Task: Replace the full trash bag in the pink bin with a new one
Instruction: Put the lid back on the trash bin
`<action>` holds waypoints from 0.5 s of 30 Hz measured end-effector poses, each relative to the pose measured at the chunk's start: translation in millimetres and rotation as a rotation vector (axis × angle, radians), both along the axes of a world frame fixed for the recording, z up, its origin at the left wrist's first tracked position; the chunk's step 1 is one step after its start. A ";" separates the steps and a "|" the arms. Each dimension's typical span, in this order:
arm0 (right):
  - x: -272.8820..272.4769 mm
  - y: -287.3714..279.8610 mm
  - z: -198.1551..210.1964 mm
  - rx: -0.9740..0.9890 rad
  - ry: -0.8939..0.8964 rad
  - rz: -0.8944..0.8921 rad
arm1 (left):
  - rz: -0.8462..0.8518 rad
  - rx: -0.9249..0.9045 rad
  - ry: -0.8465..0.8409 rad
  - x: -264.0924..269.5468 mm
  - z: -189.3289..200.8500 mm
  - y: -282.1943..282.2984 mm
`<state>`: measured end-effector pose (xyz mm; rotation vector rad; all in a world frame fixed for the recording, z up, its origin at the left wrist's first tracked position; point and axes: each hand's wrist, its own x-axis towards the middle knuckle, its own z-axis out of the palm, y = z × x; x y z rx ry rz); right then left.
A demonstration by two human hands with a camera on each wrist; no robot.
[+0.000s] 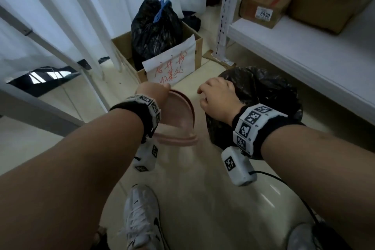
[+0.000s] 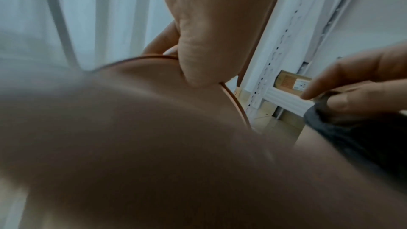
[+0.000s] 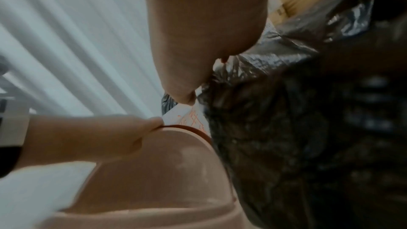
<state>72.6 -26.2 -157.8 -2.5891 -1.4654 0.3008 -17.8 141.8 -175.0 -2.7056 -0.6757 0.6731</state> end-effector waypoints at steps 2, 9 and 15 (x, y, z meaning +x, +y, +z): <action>-4.2 -3.4 18.2 0.000 -0.012 -0.002 | -0.018 0.045 -0.004 -1.4 29.2 -1.5; -9.4 -27.9 93.5 0.054 0.077 -0.105 | 0.010 0.086 -0.311 -25.0 134.4 -26.1; -7.3 -62.3 140.1 0.145 0.162 -0.234 | -0.070 0.109 -0.512 -19.1 188.1 -68.5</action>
